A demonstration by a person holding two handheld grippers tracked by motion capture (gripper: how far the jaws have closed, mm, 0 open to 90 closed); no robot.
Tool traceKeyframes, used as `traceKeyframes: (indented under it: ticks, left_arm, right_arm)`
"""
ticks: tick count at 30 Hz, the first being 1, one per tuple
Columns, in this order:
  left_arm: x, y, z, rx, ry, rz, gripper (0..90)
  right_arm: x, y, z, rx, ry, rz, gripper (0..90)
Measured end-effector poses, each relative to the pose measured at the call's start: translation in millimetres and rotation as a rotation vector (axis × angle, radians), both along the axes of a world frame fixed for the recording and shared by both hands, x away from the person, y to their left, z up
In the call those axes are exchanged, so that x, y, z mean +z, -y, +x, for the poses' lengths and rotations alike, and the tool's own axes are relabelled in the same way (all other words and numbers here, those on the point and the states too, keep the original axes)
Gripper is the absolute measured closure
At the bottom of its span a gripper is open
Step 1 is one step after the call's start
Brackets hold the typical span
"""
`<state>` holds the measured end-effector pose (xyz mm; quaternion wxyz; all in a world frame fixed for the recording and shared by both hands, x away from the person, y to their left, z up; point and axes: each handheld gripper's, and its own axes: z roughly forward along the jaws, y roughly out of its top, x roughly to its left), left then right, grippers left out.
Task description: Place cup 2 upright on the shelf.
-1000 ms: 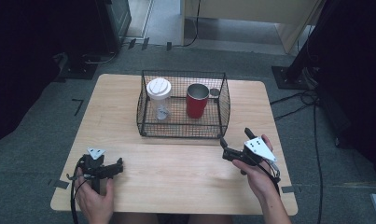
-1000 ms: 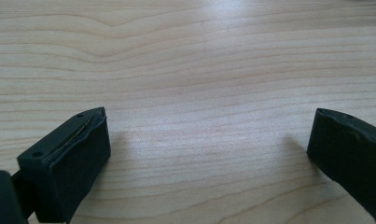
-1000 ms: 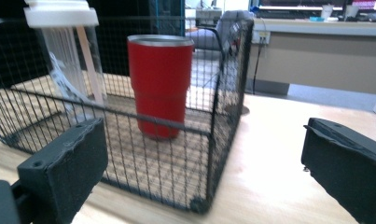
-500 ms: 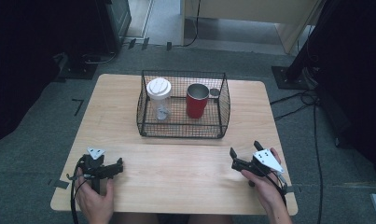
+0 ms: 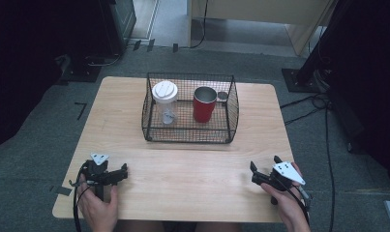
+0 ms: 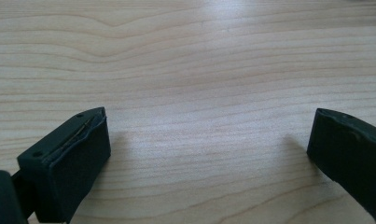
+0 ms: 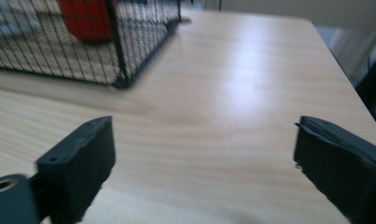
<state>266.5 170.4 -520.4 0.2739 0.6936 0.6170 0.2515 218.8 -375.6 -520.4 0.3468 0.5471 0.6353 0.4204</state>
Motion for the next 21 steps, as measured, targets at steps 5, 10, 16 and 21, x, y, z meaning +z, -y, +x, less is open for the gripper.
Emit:
traceKeyframes:
  ticks: [5,10,16,21]
  left_arm:
    - [0.0,0.0,0.0,0.000,0.000,0.000,0.1]
    - [0.0,0.0,0.0,0.000,0.000,0.001,0.1]
    - [0.0,0.0,0.0,0.000,0.000,0.000,0.1]
    - [0.0,-0.1,0.0,-0.001,0.000,0.001,0.1]
  right_arm:
    - [-1.4,12.3,-3.9,-0.040,-0.131,0.016,9.0]
    - [-4.9,20.3,-5.1,-0.093,-0.277,0.026,5.8]
    - [-7.2,21.3,-4.7,-0.112,-0.341,-0.015,4.1]
    - [-7.3,18.5,-4.6,-0.072,-0.343,-0.035,3.7]
